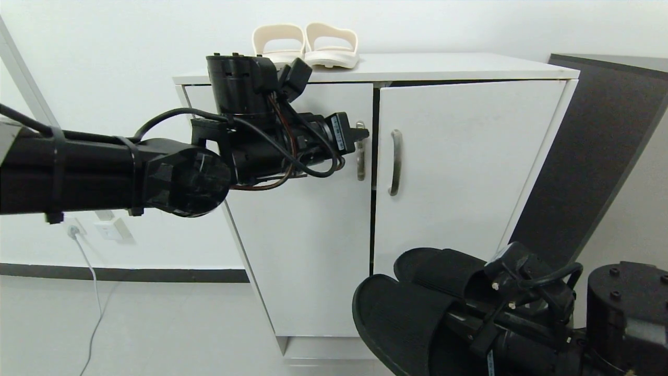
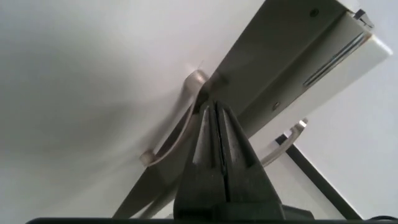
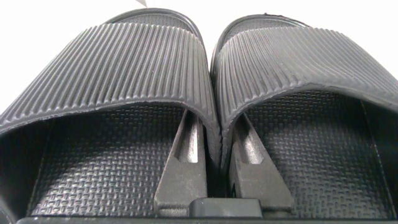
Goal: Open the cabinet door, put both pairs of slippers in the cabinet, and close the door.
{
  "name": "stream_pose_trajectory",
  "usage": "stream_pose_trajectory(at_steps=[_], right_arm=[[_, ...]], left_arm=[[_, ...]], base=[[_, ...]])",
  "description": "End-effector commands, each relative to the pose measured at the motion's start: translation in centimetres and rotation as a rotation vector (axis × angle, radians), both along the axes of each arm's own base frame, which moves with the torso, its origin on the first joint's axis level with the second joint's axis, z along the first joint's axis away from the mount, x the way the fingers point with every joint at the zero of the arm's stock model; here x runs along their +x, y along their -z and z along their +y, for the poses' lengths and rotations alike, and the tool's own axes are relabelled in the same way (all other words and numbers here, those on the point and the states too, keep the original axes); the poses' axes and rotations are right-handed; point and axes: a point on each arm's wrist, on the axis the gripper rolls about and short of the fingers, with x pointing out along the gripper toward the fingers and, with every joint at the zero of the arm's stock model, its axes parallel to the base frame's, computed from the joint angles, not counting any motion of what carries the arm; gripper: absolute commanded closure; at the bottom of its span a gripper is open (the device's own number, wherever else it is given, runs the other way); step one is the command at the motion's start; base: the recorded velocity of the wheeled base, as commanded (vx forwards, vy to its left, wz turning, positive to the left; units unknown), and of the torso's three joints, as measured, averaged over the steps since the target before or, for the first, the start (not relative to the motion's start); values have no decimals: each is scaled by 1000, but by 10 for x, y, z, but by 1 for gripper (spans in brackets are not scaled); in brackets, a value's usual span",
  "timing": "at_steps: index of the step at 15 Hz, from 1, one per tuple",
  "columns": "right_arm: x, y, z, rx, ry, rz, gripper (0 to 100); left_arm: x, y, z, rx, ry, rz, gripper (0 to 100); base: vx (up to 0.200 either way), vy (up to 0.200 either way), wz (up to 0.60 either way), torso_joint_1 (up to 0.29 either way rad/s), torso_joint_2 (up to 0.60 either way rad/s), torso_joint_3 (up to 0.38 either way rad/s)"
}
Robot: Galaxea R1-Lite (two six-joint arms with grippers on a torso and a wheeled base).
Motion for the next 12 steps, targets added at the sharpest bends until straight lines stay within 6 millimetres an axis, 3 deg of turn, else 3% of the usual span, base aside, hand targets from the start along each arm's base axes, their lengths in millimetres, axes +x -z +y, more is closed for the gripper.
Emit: stream_pose_trajectory(at_steps=[1,9,12], right_arm=[[0,0,0,1,-1,-1,100],[-2,0,0,1,-10,-1,100],[-3,1,1,-2,-17,3,100]], left_arm=[[6,1,-6,-2,5,-4,100],[7,6,-21,-24,36,25,100],[2,10,-25,-20,46,41,100]], base=[[0,0,0,0,0,0],[0,0,0,0,0,0],[-200,0,0,2,2,1]])
